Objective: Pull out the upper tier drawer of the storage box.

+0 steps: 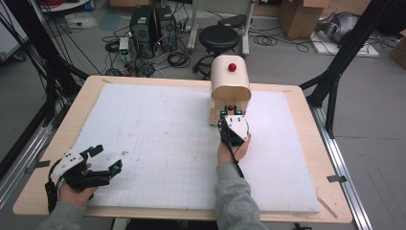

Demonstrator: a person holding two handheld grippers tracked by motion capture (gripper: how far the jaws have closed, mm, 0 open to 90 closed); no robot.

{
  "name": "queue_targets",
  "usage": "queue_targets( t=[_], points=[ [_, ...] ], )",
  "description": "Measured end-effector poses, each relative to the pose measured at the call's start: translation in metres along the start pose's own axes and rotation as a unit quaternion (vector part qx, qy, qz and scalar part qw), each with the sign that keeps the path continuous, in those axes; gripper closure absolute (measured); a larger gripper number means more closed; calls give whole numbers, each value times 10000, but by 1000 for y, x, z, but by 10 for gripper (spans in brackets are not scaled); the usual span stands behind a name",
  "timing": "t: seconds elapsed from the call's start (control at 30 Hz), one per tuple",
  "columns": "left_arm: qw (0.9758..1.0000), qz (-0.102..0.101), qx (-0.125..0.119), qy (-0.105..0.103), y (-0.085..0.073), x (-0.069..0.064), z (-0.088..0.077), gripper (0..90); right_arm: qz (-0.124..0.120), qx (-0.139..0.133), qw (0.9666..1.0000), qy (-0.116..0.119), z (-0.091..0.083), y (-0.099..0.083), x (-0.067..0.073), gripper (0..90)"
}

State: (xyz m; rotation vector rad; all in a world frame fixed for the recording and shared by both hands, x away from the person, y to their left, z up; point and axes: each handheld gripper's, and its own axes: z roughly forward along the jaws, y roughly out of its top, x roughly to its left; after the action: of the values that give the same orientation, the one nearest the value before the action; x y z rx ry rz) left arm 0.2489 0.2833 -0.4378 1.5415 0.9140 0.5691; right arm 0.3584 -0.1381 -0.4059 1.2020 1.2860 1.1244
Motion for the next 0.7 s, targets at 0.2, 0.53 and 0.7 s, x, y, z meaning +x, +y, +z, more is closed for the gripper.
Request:
queue_targets(
  t=[0.2, 0.53, 0.7],
  points=[
    [10000, 1, 1, 0, 0, 0, 0, 21, -31, 2, 10000, -24, 0, 0, 0, 723],
    [10000, -10, -3, 2, 0, 0, 0, 21, -190, -25, 9998, -60, 0, 0, 1, 738],
    [10000, -7, 9, -6, 0, 0, 0, 21, -217, -33, 9997, -80, 0, 0, 1, 739]
  ],
)
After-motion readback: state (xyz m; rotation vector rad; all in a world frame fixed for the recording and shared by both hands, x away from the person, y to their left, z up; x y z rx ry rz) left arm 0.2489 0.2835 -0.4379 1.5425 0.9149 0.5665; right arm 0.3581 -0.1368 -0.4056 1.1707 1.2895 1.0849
